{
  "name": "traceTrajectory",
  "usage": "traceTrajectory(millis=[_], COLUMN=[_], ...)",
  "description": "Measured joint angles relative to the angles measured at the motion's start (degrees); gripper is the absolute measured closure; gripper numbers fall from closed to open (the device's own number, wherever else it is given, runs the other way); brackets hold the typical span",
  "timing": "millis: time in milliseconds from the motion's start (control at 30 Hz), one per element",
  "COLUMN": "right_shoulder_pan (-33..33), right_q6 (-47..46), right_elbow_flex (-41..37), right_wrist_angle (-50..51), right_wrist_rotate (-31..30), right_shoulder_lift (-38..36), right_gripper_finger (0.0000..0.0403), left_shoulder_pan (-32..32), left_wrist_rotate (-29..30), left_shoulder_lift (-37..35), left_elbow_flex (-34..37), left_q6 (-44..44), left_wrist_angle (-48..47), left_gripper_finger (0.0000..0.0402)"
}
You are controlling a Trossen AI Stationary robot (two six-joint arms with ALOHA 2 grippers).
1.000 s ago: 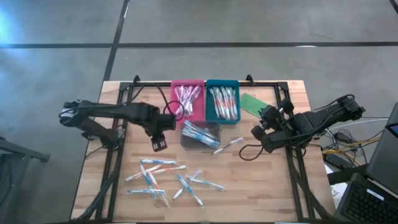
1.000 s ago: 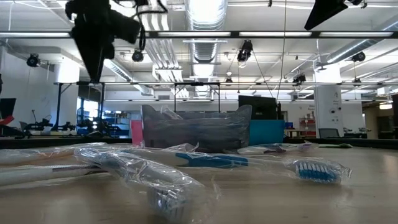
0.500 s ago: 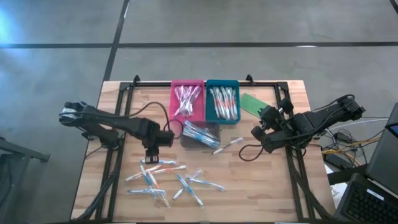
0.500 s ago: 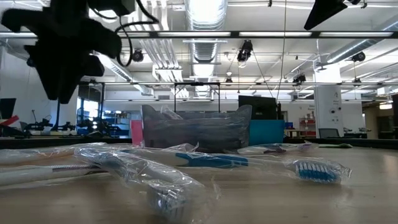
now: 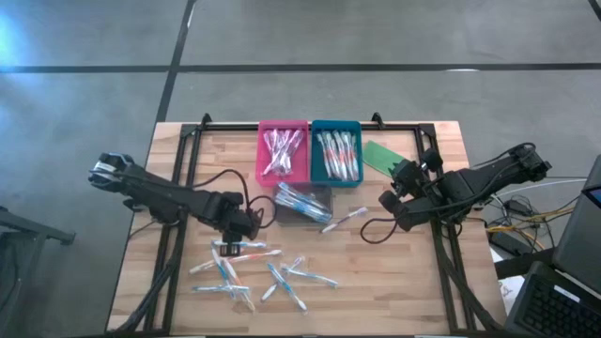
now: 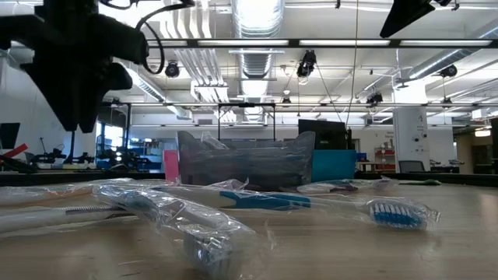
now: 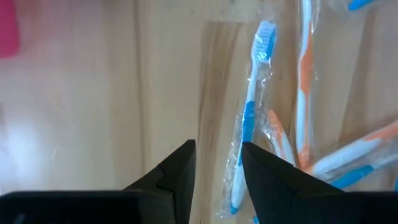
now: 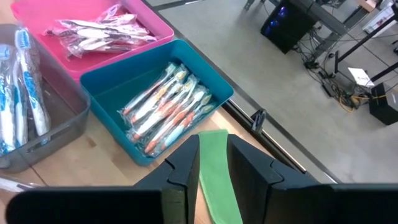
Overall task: Pick & Place Toothbrushes
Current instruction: Put the blue toothbrush into the transparent gray bin
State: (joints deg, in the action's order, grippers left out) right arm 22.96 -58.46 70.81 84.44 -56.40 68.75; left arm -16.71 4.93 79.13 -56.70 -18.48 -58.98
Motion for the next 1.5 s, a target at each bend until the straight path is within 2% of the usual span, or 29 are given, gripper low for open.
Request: traceTrajectory(millis=[433, 667, 1267, 1367, 1500], right_shoulder_pan=[0.0, 0.0, 0.0, 0.0, 0.0], right_q6=[0.1, 0.2, 0.4, 0.5, 0.6], right_elbow_flex=[-0.3, -0.3, -0.3, -0.3, -0.3], right_wrist_angle=[-0.1, -0.2, -0.4, -0.4, -0.5], right_wrist_rotate=[0.0, 0.0, 0.0, 0.0, 0.0], right_shoulder_lift=[0.1, 0.1, 0.1, 0.0, 0.0], right_gripper_finger=[0.0356, 0.0364, 0.0332, 0.0325, 0.0321], left_shoulder_pan=[0.0, 0.0, -0.7, -0.7, -0.7], left_wrist_rotate=[-3.2, -8.1, -9.3, -9.1, -9.0], left_shoulder_lift=[0.0, 0.0, -0.2, -0.1, 0.0], left_elbow_flex=[10.0, 14.2, 20.6, 20.4, 19.4], left_q6=[-3.1, -3.2, -3.2, -2.7, -1.0], left_wrist_angle=[5.7, 11.6, 17.7, 17.5, 16.1], left_gripper_finger=[0.0266, 0.0266, 0.0268, 0.0284, 0.0334])
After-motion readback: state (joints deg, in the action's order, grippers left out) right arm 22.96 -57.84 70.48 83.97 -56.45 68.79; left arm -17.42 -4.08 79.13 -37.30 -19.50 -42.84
